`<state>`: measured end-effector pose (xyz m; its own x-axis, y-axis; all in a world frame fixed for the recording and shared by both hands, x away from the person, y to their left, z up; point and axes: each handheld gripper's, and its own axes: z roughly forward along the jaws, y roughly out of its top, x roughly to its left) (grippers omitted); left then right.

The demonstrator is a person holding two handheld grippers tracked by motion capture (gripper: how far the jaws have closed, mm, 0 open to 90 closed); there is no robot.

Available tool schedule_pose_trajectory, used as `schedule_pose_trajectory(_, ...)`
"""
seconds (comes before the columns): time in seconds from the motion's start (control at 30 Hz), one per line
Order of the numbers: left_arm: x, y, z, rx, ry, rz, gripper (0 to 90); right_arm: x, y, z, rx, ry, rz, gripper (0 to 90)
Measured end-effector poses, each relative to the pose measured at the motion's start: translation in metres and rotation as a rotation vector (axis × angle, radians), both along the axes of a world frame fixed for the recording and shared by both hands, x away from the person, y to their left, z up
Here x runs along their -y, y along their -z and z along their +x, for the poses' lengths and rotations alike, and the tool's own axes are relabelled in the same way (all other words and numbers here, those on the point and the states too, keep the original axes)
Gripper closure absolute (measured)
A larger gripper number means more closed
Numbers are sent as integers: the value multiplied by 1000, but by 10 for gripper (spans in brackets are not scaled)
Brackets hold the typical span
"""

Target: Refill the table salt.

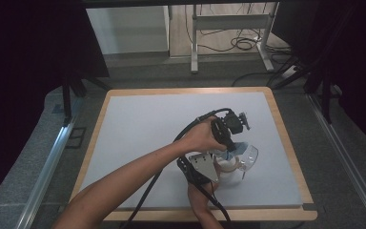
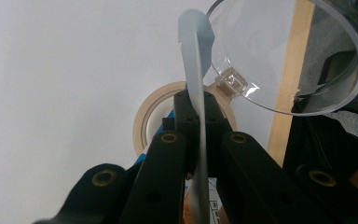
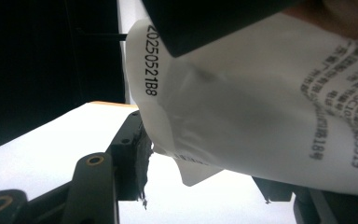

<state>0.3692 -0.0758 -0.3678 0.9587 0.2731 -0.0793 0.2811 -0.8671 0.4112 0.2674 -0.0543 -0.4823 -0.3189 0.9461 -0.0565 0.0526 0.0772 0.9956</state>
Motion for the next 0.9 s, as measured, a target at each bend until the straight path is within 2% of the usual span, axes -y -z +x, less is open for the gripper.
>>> schedule_pose_trajectory(0.9, 1, 1, -1, -1, 2, 7, 900, 0, 1, -1, 1, 2, 9, 450)
